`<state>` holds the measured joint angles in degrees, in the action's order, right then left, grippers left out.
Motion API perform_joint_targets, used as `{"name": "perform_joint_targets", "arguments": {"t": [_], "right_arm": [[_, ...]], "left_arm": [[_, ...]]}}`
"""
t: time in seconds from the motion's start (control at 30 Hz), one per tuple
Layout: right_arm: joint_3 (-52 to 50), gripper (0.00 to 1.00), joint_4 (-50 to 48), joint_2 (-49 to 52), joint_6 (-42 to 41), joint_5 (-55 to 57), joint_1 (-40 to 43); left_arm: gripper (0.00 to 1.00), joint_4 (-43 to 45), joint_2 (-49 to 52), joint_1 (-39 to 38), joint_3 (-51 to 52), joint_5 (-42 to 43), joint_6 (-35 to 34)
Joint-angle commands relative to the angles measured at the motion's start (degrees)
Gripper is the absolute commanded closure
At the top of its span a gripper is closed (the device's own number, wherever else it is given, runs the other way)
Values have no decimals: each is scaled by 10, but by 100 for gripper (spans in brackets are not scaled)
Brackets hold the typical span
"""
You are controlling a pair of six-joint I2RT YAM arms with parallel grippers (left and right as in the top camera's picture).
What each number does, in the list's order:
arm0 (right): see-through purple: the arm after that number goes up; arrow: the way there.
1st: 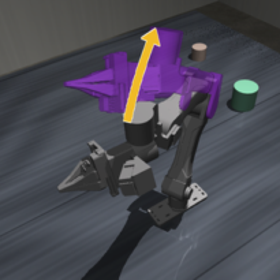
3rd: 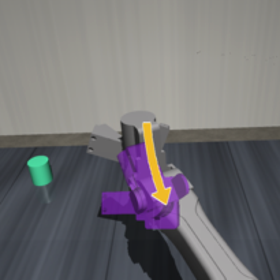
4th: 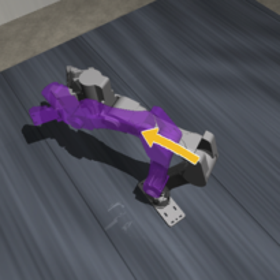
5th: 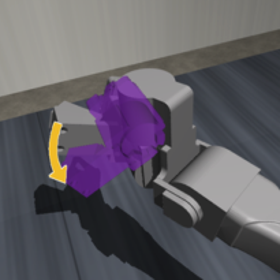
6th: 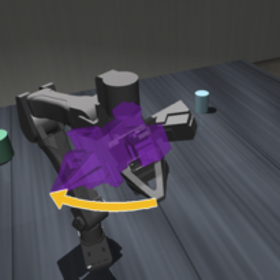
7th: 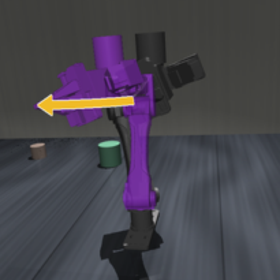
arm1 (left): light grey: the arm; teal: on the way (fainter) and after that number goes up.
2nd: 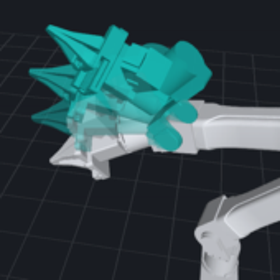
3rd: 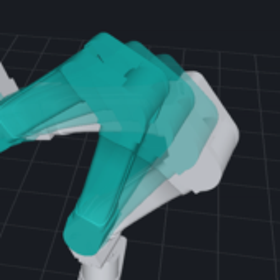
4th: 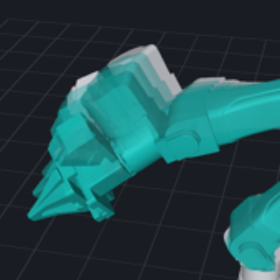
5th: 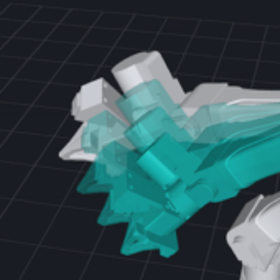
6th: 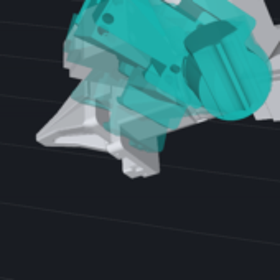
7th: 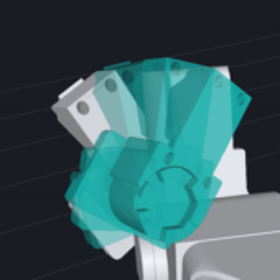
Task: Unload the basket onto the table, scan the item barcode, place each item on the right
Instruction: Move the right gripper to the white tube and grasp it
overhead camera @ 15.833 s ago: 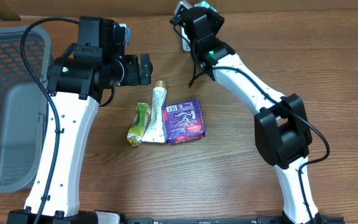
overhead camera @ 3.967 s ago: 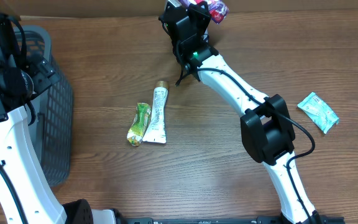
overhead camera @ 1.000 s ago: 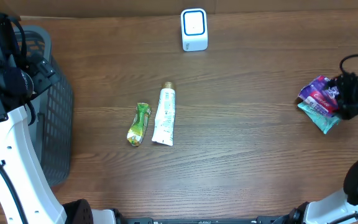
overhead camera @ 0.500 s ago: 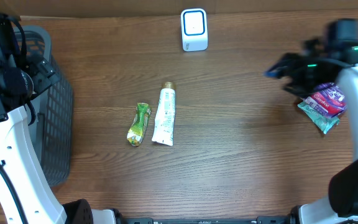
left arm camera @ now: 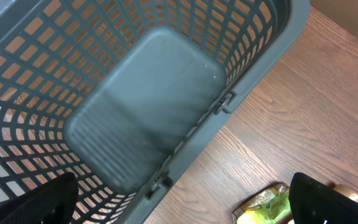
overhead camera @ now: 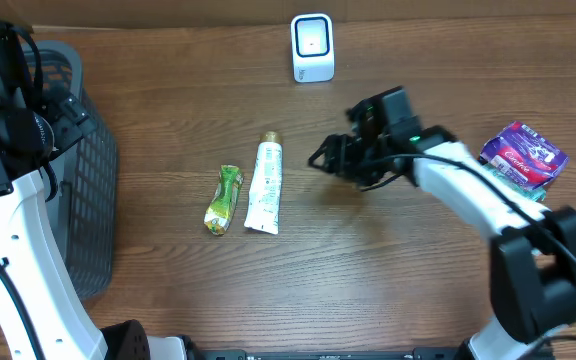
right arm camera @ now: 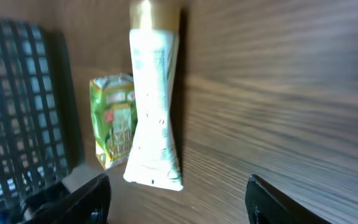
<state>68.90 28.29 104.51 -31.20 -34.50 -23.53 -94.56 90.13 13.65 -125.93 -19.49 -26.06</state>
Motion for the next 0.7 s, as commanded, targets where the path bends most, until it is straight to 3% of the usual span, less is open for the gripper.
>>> {"name": "perform_joint_targets", "arguments": {"t": [0.0,0.37,0.47,0.57,0.67], "right_arm": [[-5,31,-25,33,-35,-29,-22],[-5,34,-183,146,-113,-76,-69],[-5,41,-217,160,-138,-80,-80],[-5,55,-222,161,-177,-49,-93],[-6,60,-222,161,-203,-19,-110]], "left_arm": [[0,1,2,2,2,0,-10],[0,1,2,2,2,0,-10],[1,1,2,2,2,0,-10],[1,1,2,2,2,0,-10],[1,1,2,2,2,0,-10]]}}
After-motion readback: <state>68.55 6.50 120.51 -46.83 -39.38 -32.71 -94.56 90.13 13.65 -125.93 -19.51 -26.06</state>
